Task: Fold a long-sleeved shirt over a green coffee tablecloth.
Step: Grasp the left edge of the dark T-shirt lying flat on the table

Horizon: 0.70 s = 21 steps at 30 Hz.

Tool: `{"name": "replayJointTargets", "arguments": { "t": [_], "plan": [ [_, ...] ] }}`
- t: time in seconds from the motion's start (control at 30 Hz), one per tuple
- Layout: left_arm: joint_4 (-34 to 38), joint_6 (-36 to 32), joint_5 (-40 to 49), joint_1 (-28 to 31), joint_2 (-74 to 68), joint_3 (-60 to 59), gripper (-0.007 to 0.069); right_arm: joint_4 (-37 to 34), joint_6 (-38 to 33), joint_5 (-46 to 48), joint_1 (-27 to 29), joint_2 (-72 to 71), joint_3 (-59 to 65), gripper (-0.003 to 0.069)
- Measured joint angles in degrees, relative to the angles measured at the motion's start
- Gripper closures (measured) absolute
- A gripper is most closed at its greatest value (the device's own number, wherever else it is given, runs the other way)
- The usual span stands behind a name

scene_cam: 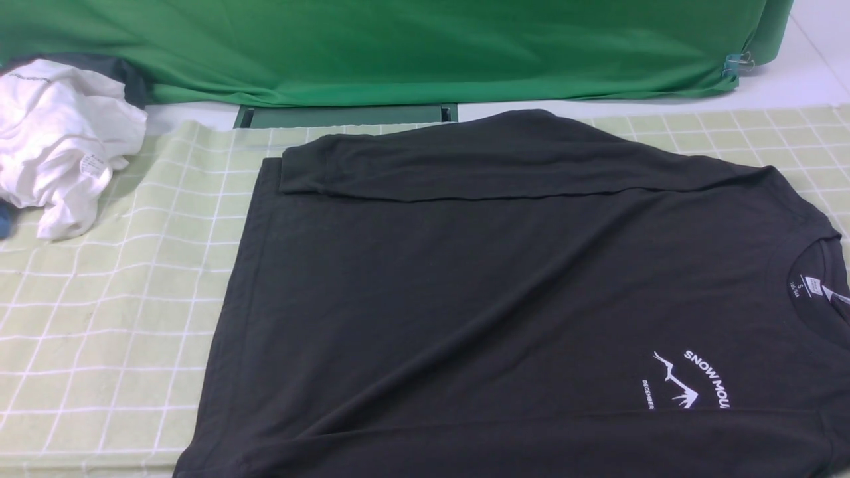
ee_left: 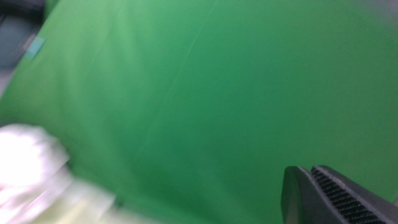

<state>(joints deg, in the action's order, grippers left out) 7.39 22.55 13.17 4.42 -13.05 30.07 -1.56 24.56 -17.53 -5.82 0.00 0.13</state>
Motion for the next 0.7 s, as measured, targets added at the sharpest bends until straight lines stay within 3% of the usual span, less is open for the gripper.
{"name": "replayJointTargets", "arguments": {
  "t": [0.07, 0.17, 0.3, 0.4, 0.5, 0.7],
  "plan": [
    [0.9, -4.4, 5.6, 0.0, -2.9, 2.3, 0.0589, 0.0, 0.5, 2.7, -0.3, 0.0, -1.2, 0.049],
    [6.4, -17.6, 26.9, 0.0, -15.9, 8.1, 0.0589, 0.0, -1.1, 15.8, -1.9, 2.6, -9.7, 0.062],
    [9.1, -25.6, 39.9, 0.0, -29.8, 8.7, 0.0589, 0.0, -8.0, 32.7, -4.6, 10.8, -21.0, 0.065],
    [9.3, -29.1, 45.0, 0.0, -40.4, 8.5, 0.0608, -0.1, -12.1, 43.6, -6.5, 18.8, -27.6, 0.0651],
    [8.5, -30.0, 44.6, -1.8, -47.4, 8.5, 0.0619, -0.1, -14.4, 50.6, -8.0, 26.0, -31.9, 0.065],
    [3.6, -23.4, 41.6, -13.5, -53.6, 8.5, 0.0622, -0.7, -17.2, 53.2, -10.3, 34.2, -33.9, 0.0641]
  ]
}}
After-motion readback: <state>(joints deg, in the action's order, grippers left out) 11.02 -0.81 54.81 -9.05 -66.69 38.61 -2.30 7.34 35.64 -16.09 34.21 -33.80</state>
